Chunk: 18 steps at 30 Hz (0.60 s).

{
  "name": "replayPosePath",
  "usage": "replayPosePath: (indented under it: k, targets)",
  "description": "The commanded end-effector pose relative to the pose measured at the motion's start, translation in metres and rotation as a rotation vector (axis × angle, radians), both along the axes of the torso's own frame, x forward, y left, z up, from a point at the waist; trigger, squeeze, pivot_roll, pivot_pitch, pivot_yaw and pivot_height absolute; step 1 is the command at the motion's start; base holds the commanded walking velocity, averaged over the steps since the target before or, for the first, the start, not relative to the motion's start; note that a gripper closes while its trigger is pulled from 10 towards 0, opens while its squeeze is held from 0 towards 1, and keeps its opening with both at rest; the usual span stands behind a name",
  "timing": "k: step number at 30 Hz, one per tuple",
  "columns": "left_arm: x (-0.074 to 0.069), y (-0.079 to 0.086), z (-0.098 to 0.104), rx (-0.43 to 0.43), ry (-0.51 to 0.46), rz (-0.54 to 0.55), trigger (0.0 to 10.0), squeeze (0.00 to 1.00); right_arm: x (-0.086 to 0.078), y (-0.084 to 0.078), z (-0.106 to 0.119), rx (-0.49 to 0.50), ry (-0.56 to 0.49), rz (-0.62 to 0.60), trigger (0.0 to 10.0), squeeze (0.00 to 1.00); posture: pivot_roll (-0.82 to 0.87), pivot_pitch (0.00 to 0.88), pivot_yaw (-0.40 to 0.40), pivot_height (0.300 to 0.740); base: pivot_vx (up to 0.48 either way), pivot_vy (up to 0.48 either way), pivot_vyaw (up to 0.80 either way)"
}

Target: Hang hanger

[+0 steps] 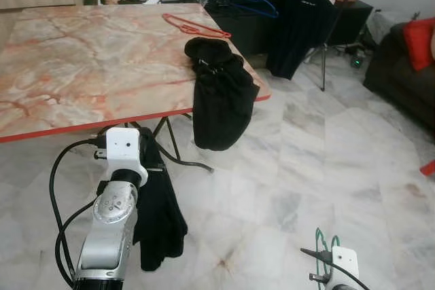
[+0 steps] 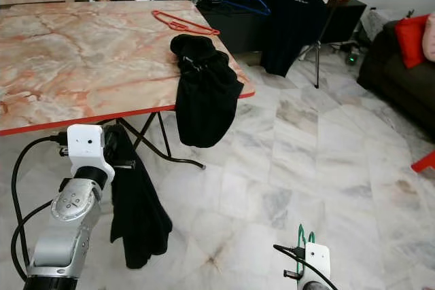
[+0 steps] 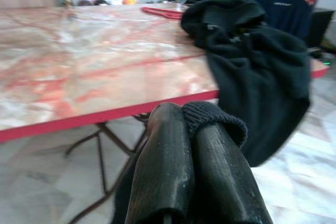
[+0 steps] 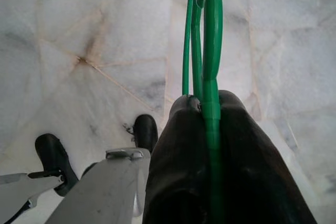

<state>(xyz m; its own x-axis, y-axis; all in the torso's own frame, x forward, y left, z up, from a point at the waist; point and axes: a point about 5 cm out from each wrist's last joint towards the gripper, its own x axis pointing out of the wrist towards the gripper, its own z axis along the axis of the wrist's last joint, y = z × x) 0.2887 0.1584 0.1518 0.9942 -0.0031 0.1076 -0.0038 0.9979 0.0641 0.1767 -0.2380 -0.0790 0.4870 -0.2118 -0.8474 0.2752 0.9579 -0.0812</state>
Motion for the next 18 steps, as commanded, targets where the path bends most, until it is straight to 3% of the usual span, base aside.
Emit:
replayPosePath:
  k: [1,6,10,18]
  targets:
    - [0.000,-0.005,0.007,-0.008,-0.032,-0.017,10.0,0.00,-0.001,-0.005,0.001,-0.012,-0.003,-0.010,10.0,0.00,0.06,0.000,-0.089,0.740,0.000,0.000,0.00]
    - [0.001,-0.003,0.007,0.005,-0.022,0.000,10.0,0.00,0.000,-0.005,0.001,-0.011,-0.008,-0.013,10.0,0.00,0.06,0.000,-0.089,0.740,0.000,0.000,0.00]
    - [0.000,-0.006,0.014,-0.069,-0.063,-0.037,10.0,0.00,0.000,-0.004,0.001,-0.013,-0.006,-0.008,10.0,0.00,0.06,0.000,-0.089,0.740,0.000,0.000,0.00]
    - [-0.001,-0.006,0.017,-0.059,-0.082,-0.035,10.0,0.00,0.000,-0.005,0.001,-0.019,-0.005,0.006,10.0,0.00,0.06,0.000,-0.089,0.740,0.000,0.000,0.00]
